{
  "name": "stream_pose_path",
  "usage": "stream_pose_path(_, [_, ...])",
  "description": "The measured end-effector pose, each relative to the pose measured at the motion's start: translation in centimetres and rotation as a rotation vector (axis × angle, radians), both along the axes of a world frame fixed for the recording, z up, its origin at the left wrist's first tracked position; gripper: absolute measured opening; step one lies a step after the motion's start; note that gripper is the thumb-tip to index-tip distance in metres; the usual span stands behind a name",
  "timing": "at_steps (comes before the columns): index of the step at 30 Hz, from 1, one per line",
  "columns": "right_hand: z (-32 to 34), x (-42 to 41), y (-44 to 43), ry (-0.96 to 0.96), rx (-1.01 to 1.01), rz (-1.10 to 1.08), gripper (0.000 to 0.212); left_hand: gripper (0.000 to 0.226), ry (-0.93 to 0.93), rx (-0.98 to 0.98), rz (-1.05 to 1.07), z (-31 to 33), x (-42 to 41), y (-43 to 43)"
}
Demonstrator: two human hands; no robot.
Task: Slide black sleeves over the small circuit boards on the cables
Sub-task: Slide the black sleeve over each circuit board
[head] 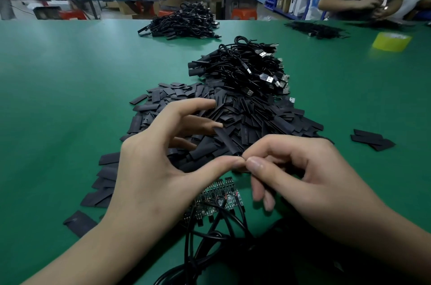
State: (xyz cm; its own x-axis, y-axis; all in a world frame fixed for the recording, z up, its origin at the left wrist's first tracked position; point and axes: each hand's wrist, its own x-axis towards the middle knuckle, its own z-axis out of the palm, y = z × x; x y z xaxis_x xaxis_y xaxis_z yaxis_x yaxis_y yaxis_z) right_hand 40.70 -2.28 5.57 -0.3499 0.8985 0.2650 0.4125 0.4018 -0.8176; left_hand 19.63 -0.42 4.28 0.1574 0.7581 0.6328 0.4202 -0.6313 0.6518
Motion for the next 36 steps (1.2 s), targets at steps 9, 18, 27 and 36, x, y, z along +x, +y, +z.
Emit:
stream_pose_path(9, [0.0,-0.3,-0.2,-0.1,0.167,-0.083,0.015,0.063,-0.143,-0.077,-0.03,-0.1,0.5,0.6])
stream_pose_path(18, [-0.1,-0.2,-0.2,-0.093,0.165,-0.092,0.015,0.058,-0.1,-0.02,-0.002,0.0,0.3,0.5])
stream_pose_path(27, [-0.4,0.1,0.3,0.072,-0.042,-0.106,0.021,0.015,0.067,-0.005,-0.036,-0.1,-0.3,0.7])
stream_pose_path(36, [-0.4,0.3,0.8,0.214,-0.246,-0.071,0.023,0.029,0.274,0.181,0.024,-0.2,-0.5,0.4])
